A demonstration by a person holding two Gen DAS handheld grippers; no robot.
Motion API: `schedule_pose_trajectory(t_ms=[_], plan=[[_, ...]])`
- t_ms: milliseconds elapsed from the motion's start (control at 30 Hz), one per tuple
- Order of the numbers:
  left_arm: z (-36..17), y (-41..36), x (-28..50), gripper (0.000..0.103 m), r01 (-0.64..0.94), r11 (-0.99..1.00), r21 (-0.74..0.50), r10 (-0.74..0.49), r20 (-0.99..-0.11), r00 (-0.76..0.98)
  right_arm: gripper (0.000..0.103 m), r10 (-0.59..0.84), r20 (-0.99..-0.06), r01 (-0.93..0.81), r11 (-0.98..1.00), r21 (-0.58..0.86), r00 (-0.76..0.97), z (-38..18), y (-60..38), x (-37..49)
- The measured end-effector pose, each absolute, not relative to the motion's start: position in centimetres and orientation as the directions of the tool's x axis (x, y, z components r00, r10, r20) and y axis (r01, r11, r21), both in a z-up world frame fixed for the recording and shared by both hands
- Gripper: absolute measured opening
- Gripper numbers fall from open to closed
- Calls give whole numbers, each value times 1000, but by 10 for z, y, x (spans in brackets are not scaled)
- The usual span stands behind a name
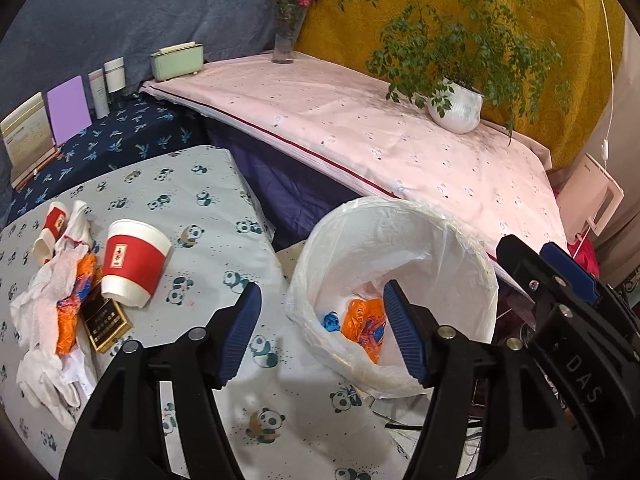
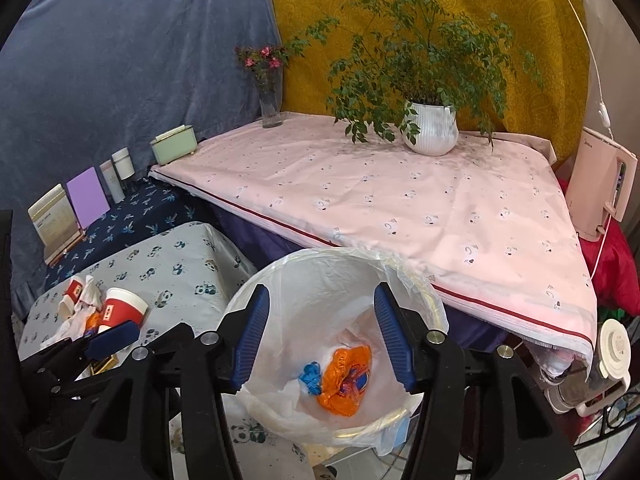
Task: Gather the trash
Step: 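Move both open grippers back over the trash pile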
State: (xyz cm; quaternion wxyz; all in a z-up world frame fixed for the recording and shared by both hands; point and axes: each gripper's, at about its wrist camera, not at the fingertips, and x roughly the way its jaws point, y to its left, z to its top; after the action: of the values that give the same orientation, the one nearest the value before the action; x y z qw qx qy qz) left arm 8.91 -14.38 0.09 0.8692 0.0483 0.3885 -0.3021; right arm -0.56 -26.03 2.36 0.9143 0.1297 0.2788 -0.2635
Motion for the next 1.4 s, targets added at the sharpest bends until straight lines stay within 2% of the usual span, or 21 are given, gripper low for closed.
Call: schedule_pose_trajectory(t_ms=[100, 200, 667, 833, 1000, 1400], plan=[[5, -130, 90, 61, 539, 828, -156, -476, -703, 529, 58, -407, -567, 544, 834, 88, 716, 30, -250, -6], [8, -111, 91, 69, 506, 847, -163, -462, -695, 550, 58, -400, -558, 530, 844, 85, 727, 36, -238, -6], [13, -33, 99, 70, 375, 903, -209, -408, -687, 601, 64, -341, -549, 440, 896, 56, 763, 49, -177, 11], [7, -1, 103, 79, 302, 929, -213, -361, -696, 621, 65, -307, -559, 402, 914, 51, 770, 46, -156, 19], [-6, 32, 107, 85, 221, 956, -191, -289, -720, 631, 65, -260, -578, 351, 935, 48, 774, 40, -130, 30], [-58, 133, 128, 85, -5, 984, -179, -144, -809, 570, 65, -149, -632, 237, 970, 57, 761, 12, -71, 52]])
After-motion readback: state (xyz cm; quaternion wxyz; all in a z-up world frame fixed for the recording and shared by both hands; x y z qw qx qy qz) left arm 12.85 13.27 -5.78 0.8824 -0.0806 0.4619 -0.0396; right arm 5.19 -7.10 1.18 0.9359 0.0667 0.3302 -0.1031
